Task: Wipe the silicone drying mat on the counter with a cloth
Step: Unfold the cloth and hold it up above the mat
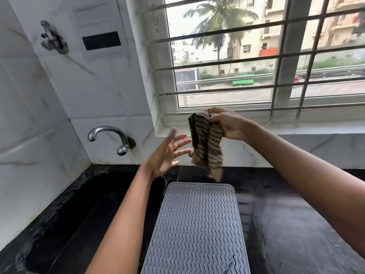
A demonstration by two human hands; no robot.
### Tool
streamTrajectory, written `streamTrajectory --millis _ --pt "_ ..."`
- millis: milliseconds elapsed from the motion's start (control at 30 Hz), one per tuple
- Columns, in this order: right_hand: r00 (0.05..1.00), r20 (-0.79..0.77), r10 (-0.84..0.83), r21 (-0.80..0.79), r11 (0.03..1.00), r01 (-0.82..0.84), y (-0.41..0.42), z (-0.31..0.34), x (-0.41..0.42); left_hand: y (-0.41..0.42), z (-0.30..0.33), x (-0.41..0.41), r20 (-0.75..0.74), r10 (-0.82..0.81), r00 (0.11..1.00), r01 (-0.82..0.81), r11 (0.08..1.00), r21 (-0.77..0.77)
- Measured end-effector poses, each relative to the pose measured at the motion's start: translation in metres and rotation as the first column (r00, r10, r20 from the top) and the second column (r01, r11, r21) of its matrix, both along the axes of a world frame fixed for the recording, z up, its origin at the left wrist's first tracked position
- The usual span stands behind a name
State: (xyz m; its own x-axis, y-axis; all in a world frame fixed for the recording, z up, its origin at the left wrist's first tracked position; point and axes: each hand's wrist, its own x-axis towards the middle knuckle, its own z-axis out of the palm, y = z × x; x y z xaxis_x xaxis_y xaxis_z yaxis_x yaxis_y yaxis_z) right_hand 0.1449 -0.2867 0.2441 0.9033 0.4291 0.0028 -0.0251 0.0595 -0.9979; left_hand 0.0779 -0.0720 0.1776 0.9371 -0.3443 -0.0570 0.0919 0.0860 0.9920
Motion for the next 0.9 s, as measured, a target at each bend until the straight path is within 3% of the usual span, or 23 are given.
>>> streamTrajectory --millis 33,100,200,333,467,667,733,800,900 --pt "1.0 0.0 -0.013 -0.012 1.0 0.013 0.004 -0.001 -0.003 -0.008 0.005 -0.001 0.034 0.028 0.999 -0.033 0.986 0.162" --pt "0.997 0.015 -0.071 -0.039 0.997 0.072 0.015 0.0 -0.006 -0.022 0.012 -0.001 0.093 0.065 0.994 -0.09 0.948 0.306" --pt "0.975 0.063 -0.215 -0.09 0.971 0.22 0.025 0.002 -0.008 -0.031 0.016 0.006 0.201 0.238 0.95 -0.289 0.916 0.28" --pt "0.951 0.071 -0.301 -0.143 0.941 0.308 0.025 0.002 -0.007 -0.031 0.022 0.012 0.142 0.4 0.906 -0.419 0.894 0.156" --pt "0.975 0.099 -0.2 -0.178 0.96 0.215 0.018 0.003 -0.011 -0.031 0.029 0.018 0.29 0.349 0.891 -0.402 0.904 0.146" --pt "0.991 0.109 0.078 -0.188 0.98 -0.057 -0.003 0.014 -0.015 -0.025 0.045 0.027 0.201 0.451 0.869 -0.451 0.891 -0.047" --pt "0.969 0.173 0.176 -0.408 0.908 -0.092 -0.01 0.02 -0.019 -0.021 0.048 0.03 0.215 0.411 0.886 -0.421 0.907 -0.001" --pt "0.938 0.268 0.22 -0.623 0.783 -0.005 -0.011 0.026 -0.024 -0.018 0.05 0.031 0.257 0.33 0.908 -0.361 0.929 0.083" --pt "0.909 0.37 0.193 -0.698 0.703 0.135 -0.011 0.036 -0.027 -0.011 0.058 0.032 0.334 0.252 0.908 -0.324 0.929 0.177"
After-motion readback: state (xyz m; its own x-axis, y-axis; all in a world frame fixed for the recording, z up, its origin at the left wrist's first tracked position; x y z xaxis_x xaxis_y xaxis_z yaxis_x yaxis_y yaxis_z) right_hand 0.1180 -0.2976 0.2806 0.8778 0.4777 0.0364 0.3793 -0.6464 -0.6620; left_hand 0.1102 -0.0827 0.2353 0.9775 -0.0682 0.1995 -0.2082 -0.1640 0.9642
